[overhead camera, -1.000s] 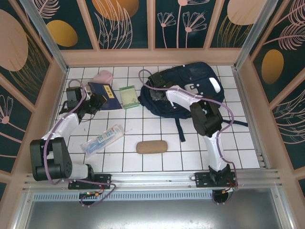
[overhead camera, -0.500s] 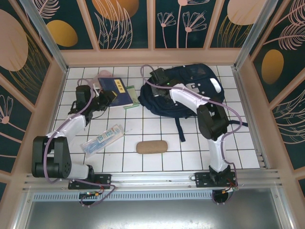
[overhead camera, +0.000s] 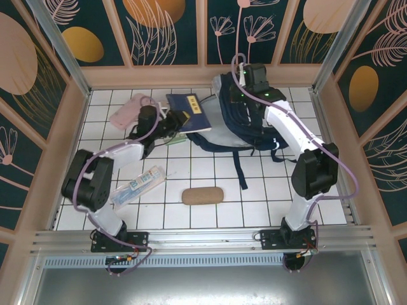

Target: Pack the student bag

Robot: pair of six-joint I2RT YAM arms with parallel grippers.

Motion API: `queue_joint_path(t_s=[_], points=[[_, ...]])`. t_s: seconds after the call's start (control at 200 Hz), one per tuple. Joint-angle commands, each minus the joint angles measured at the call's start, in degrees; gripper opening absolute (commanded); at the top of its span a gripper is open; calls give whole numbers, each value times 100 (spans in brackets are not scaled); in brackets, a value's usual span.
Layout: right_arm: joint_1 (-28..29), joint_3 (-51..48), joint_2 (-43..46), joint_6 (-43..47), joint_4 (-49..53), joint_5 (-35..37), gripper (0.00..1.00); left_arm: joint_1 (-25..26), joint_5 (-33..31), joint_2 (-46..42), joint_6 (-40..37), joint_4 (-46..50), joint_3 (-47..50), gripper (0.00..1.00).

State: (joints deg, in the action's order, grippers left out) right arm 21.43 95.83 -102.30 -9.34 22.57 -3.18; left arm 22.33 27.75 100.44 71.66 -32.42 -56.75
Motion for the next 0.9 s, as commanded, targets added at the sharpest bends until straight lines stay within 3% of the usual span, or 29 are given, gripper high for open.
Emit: queue_joint_path(t_s=[0.0,0.31,0.575,0.61,0.665,0.79,0.896], points=[[-114,162,334,-239,-466,-756,0,378,-175,606,330,-831,-773,0],[-185,174,435,-484,-497,-960,0,1354,-607,2479,427,-144,-2972,0],[-245,203,475,-596,-559,-1121,0,1957,-882,4007,17,1412,-5302,1],[-255,199,484,-604,-559,-1140,0,2001,-923,4169,-64,1705,-5628,5],[-270,176,487,-612,-569,-1150,0,2024,-914,4361,-167,2013,-5951,24],[-290,95,535,-613,-576,-1141,0,2026,-1077,4146,-510,2328,-5875,53],[-332,11,570,-612,-601,-1097,0,2017,-1333,3789,-903,2689,-5806,70]])
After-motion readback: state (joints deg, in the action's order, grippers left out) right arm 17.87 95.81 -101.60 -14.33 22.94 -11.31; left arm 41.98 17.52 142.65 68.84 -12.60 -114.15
